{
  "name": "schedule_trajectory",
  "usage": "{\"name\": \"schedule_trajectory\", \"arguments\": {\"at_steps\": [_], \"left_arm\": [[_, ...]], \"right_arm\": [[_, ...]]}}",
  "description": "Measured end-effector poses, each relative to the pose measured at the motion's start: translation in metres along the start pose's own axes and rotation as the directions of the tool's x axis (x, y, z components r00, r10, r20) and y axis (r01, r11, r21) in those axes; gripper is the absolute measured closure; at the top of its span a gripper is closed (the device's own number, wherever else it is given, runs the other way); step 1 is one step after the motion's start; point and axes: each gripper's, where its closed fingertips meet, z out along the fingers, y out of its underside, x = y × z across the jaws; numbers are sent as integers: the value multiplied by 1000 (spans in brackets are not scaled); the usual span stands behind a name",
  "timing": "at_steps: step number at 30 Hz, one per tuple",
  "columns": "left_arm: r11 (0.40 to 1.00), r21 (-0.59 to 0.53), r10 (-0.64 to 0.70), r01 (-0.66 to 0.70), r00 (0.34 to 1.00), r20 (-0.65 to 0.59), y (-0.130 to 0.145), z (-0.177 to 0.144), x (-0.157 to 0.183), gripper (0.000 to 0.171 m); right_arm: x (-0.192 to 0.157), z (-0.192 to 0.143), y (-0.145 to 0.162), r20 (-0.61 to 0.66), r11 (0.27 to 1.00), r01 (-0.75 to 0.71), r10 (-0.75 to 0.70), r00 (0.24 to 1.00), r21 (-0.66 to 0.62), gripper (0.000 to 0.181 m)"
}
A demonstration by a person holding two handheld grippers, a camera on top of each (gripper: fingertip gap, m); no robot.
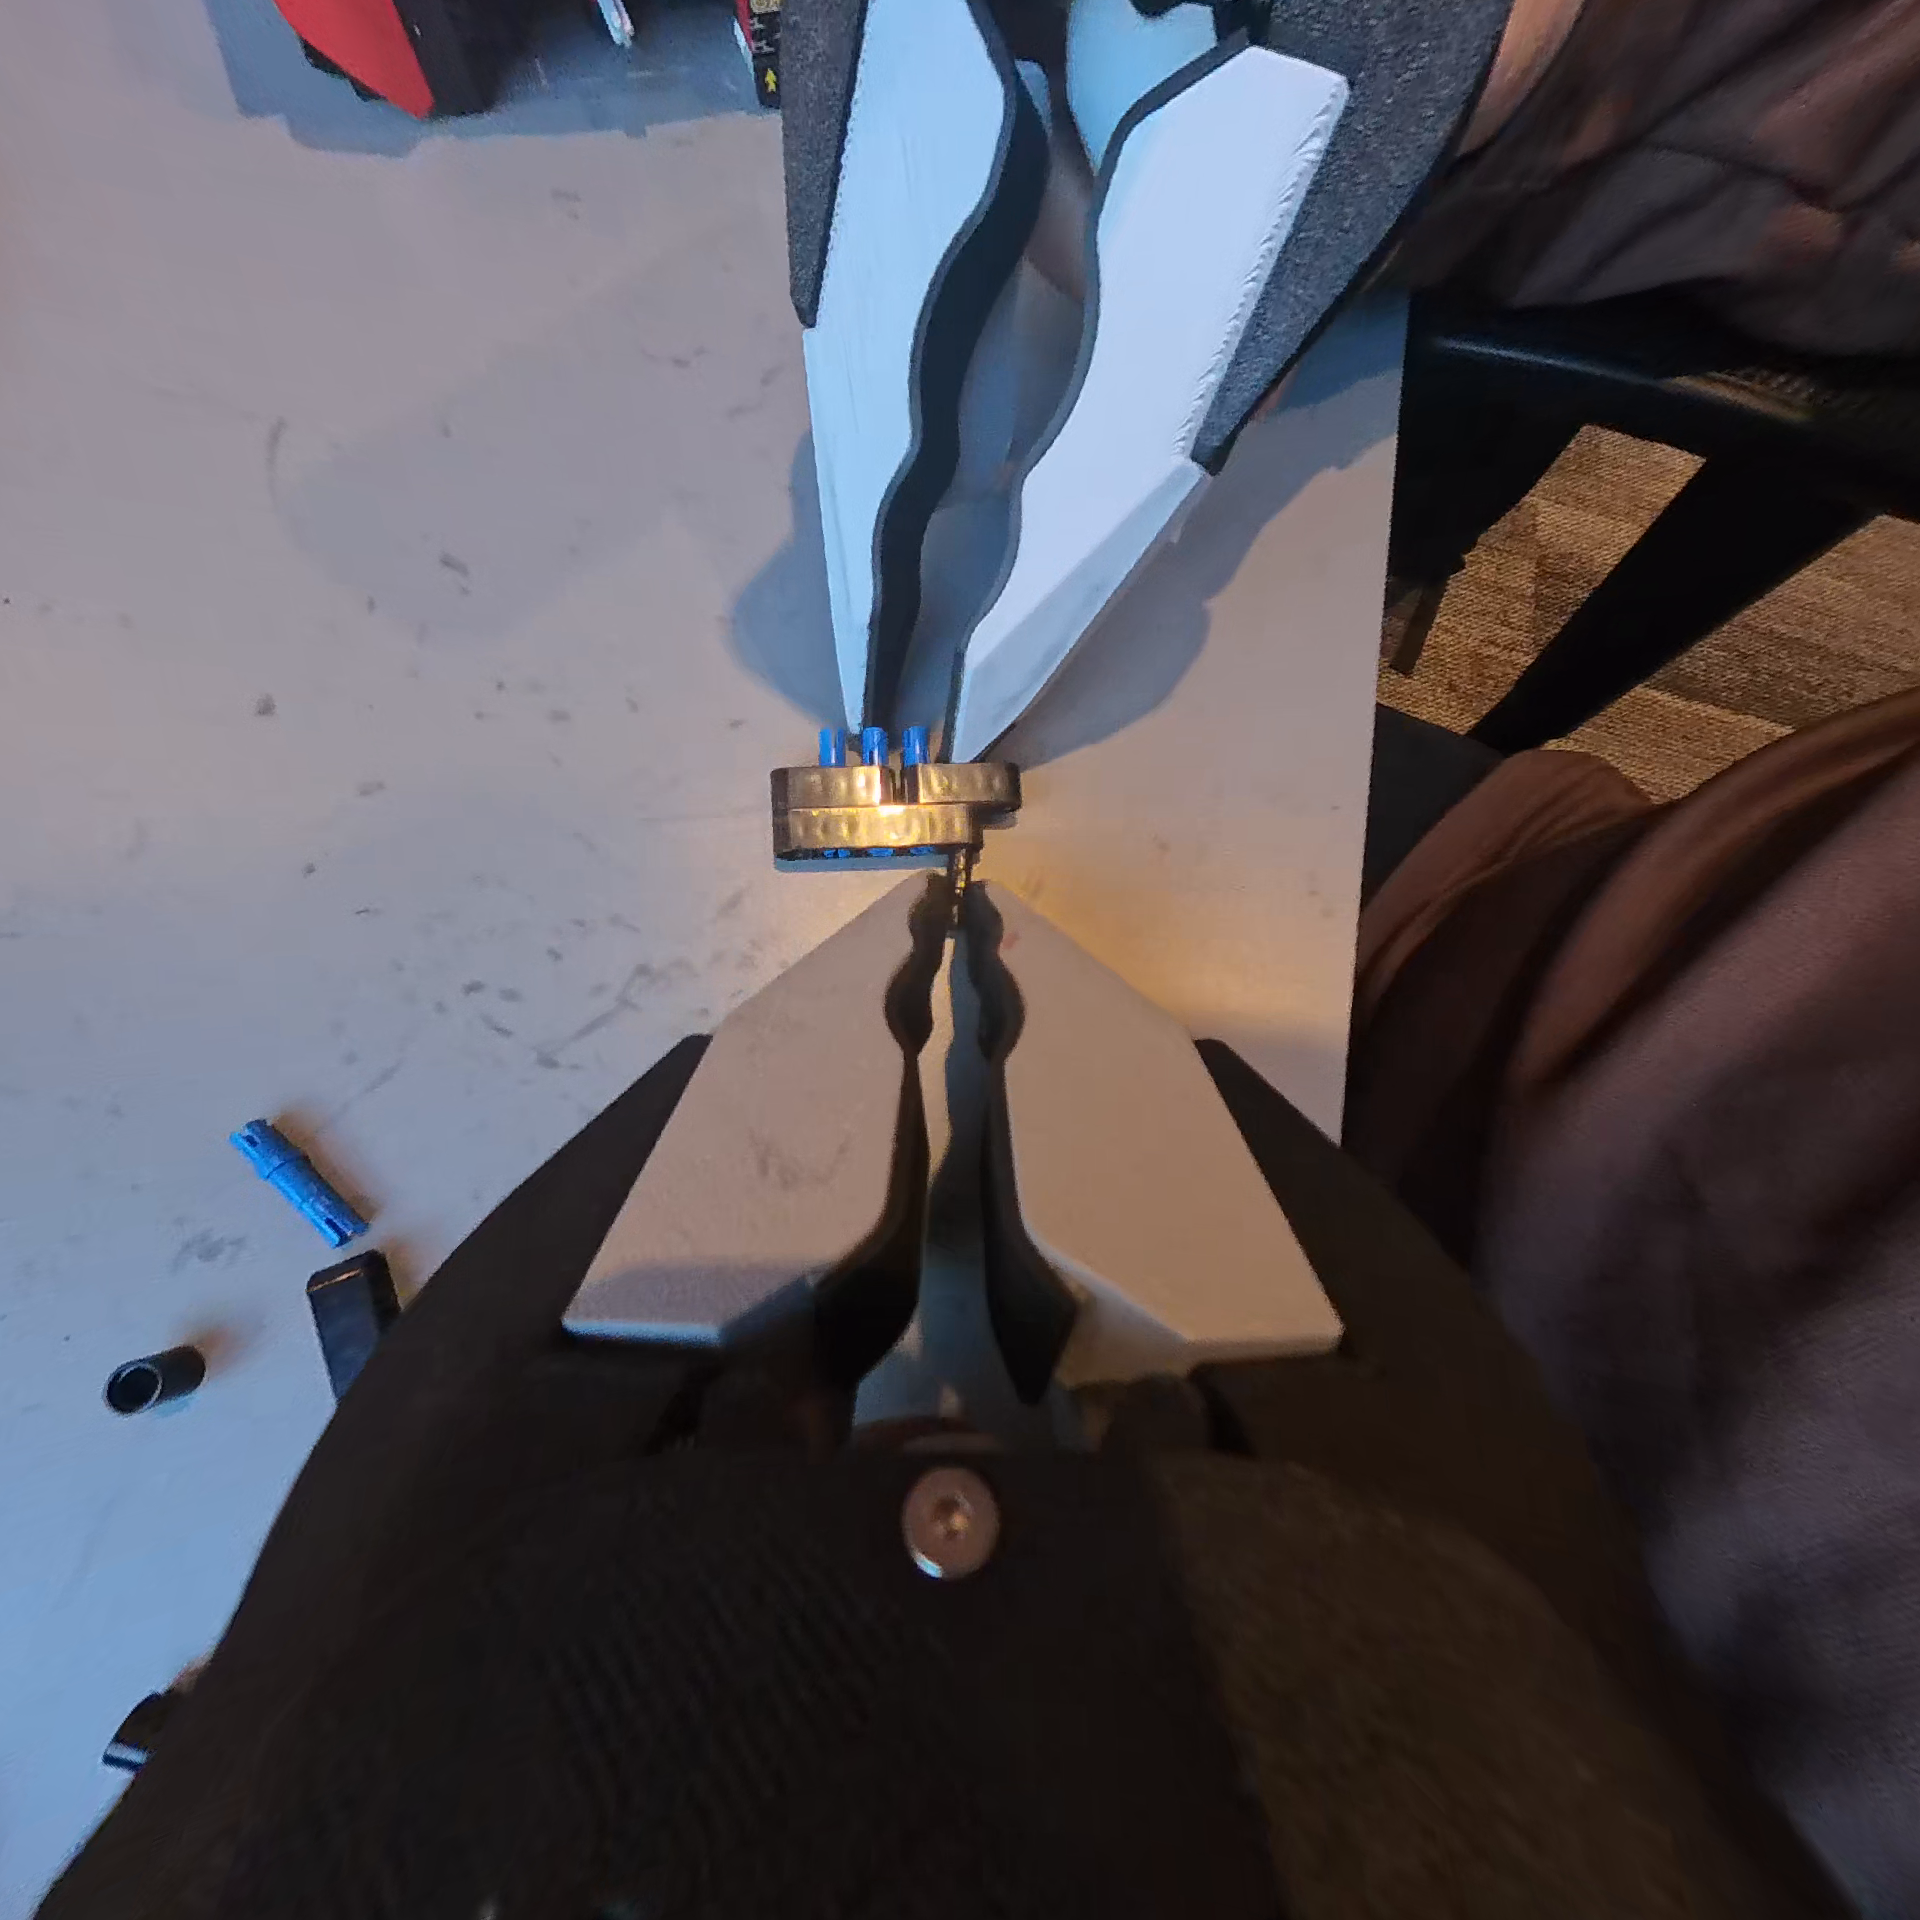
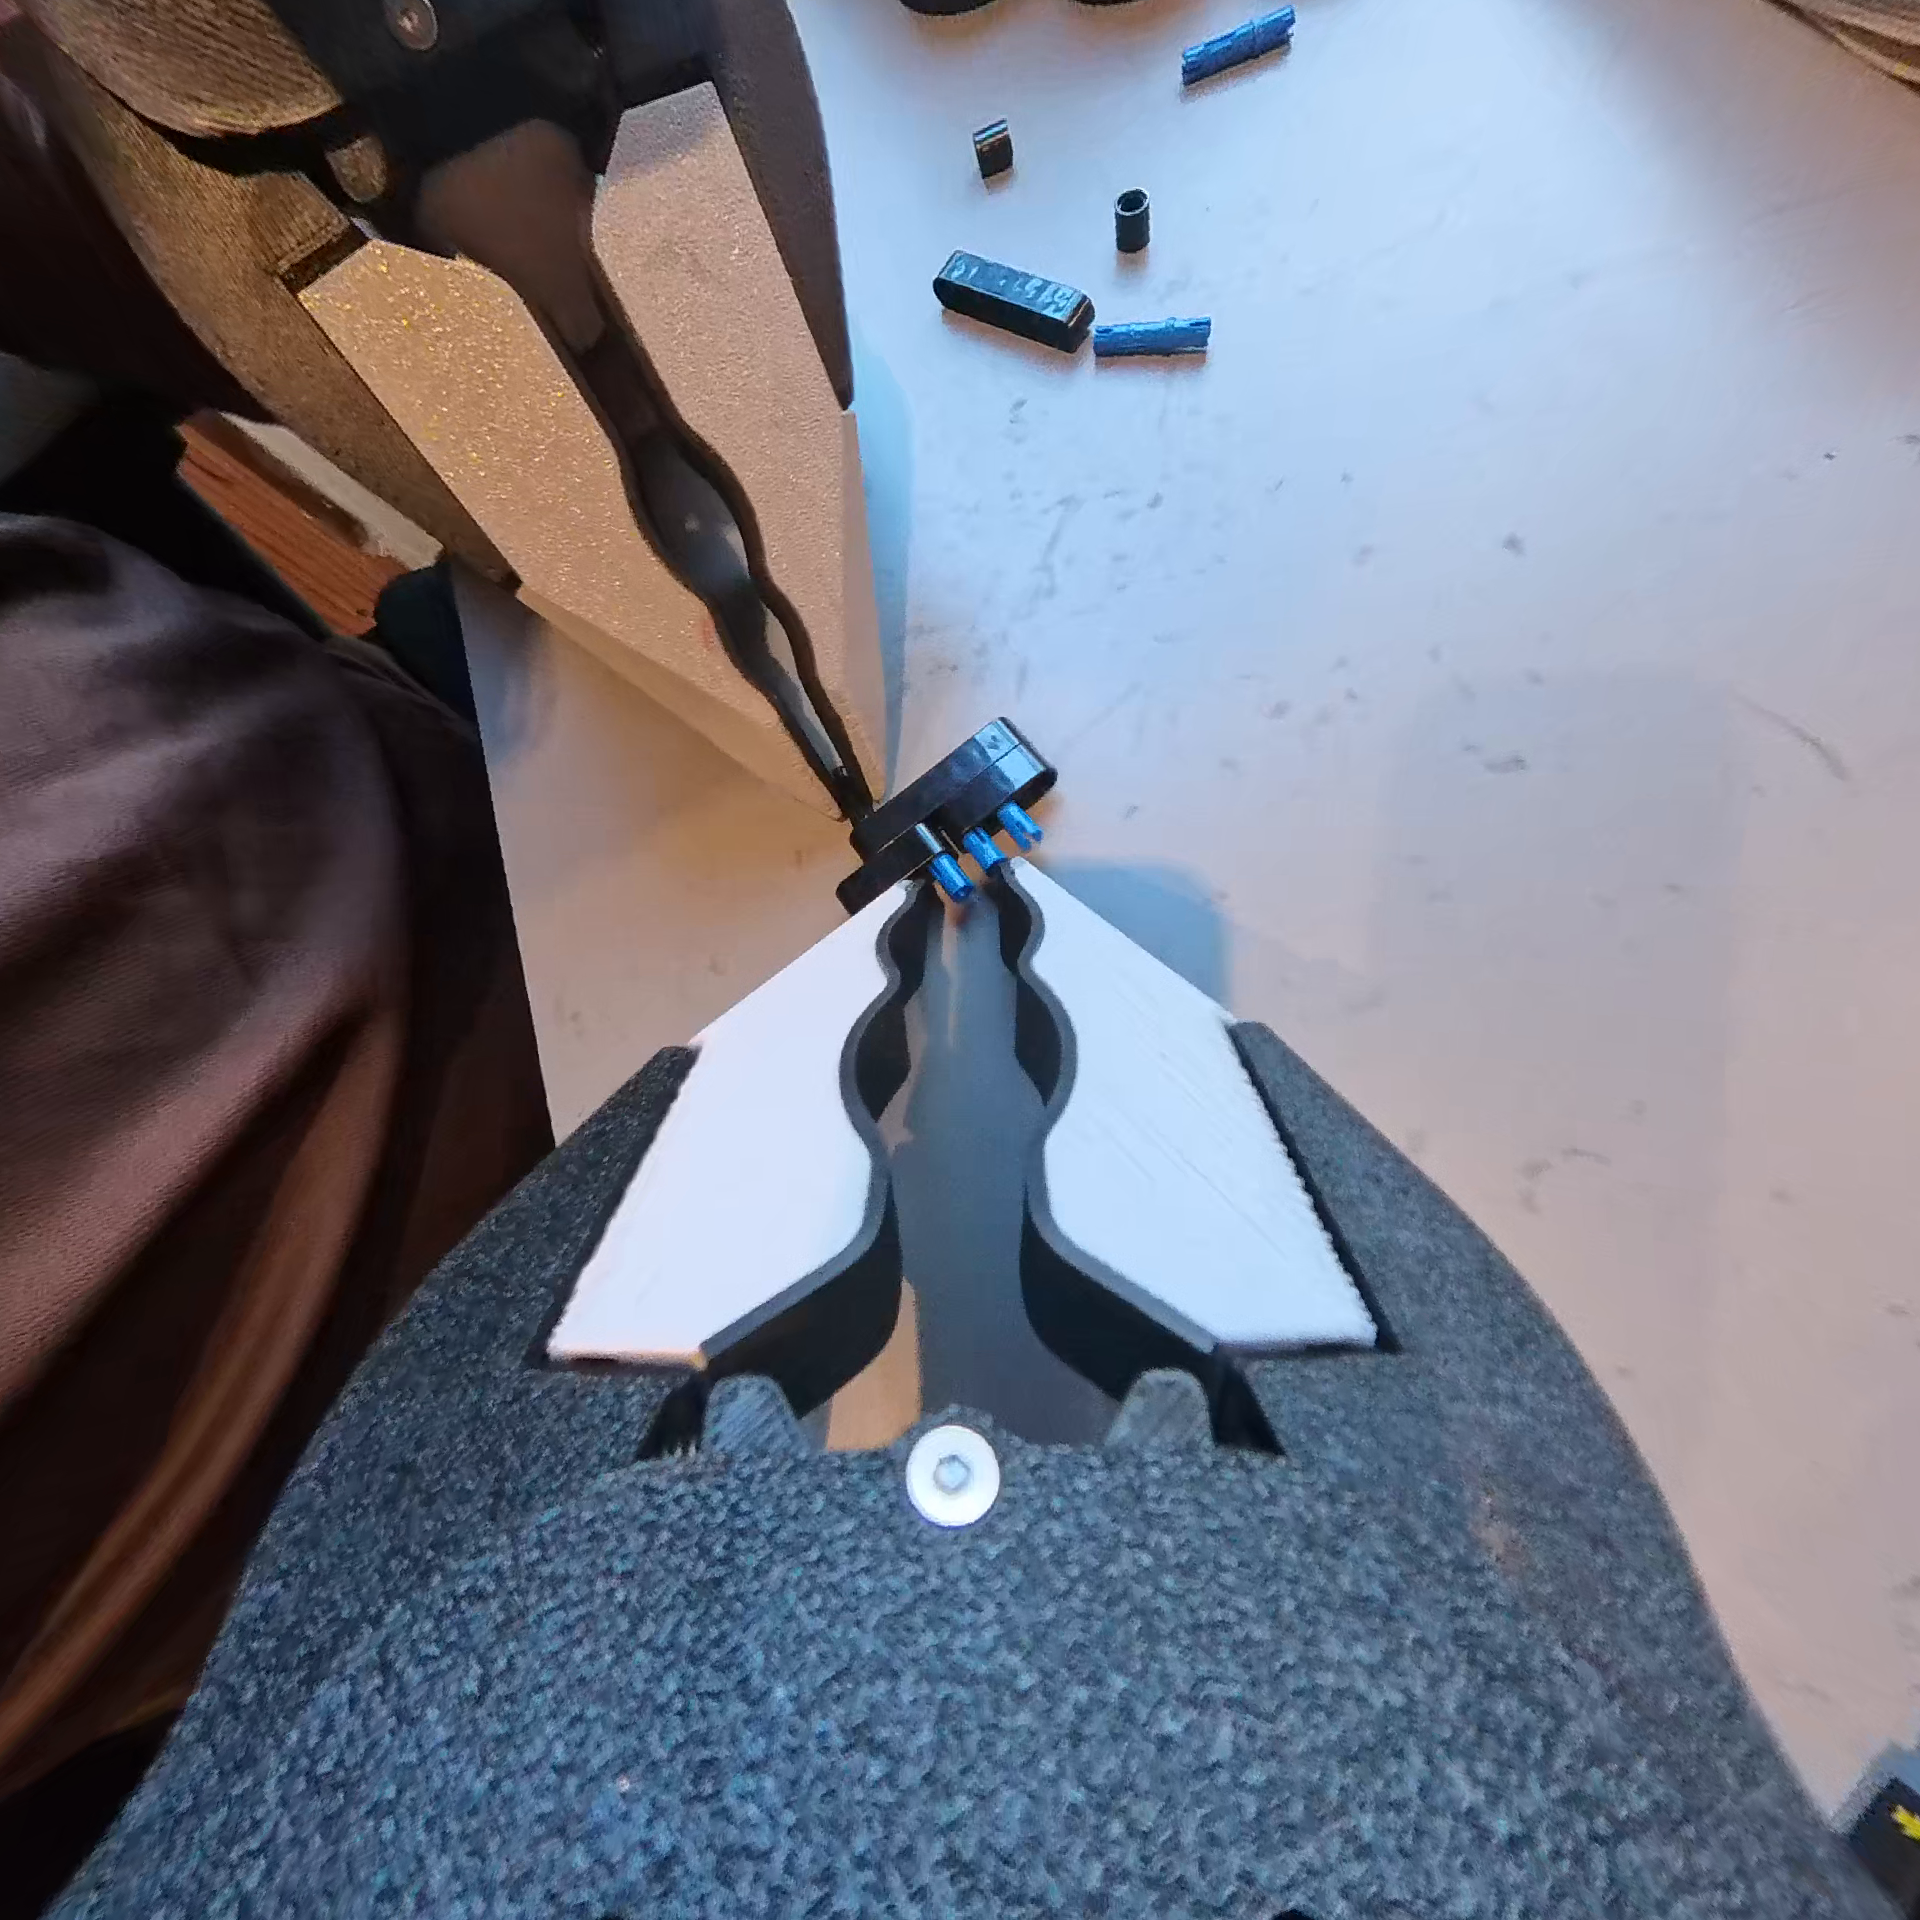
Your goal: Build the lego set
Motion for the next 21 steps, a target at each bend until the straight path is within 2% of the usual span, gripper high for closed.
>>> {"name": "schedule_trajectory", "arguments": {"at_steps": [5, 8, 12, 13, 15, 21], "left_arm": [[1000, 1, 12, -12, 999, 42, 0, -1, -3, 171], [1000, 11, 5, -7, 994, 108, -1, -1, -11, 171], [999, 29, -37, 33, 990, 134, -3, 1, -17, 170], [999, 29, -38, 35, 990, 136, -3, 0, -17, 170], [998, 31, -53, 50, 991, 126, -2, 0, -15, 170], [985, 66, -162, 158, 985, 61, -5, -2, -11, 148]], "right_arm": [[3, 2, -2, -57, 999, 47, -47, 997, 0, 169], [11, 2, -4, -102, 999, 32, -31, 994, 7, 168], [14, -1, -6, -67, 1000, -12, 14, 998, 27, 172], [14, -2, -7, -55, 999, -23, 25, 998, 36, 169], [16, -6, -10, -52, 997, -30, 33, 998, 65, 152], [23, -13, -3, -116, 998, -8, 14, 993, 55, 152]]}}
